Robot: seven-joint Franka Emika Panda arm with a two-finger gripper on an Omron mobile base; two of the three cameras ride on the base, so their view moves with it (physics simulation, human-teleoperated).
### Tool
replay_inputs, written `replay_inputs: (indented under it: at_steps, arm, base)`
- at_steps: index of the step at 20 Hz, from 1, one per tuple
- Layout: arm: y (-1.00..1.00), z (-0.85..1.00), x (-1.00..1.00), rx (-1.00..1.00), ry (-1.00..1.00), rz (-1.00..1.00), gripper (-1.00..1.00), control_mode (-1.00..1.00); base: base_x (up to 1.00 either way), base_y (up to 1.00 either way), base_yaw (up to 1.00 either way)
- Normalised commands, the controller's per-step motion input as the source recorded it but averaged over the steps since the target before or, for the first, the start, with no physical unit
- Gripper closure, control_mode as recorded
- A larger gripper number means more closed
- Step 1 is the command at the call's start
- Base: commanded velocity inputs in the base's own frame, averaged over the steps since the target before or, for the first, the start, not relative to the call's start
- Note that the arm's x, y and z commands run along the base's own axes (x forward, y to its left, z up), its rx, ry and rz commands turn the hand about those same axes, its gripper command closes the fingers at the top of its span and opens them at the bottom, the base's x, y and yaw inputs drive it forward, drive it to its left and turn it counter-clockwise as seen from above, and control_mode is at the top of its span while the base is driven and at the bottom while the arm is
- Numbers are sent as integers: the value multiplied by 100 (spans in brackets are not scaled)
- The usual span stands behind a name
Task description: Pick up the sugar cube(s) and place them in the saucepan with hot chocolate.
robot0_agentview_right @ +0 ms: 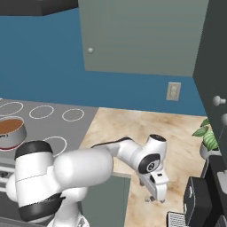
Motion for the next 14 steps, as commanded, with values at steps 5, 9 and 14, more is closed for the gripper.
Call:
replay_inputs:
  at_steps: [5, 9, 14]
  arm:
    - [-12, -10, 1, 0, 0, 0, -100, -100]
    - [0, -19, -19, 1, 0, 0, -100, -100]
    - [0, -6, -37, 4, -4, 0, -100, -100]
  base:
    - [0, 0, 0]
    - [0, 0, 0]
    - [0, 0, 0]
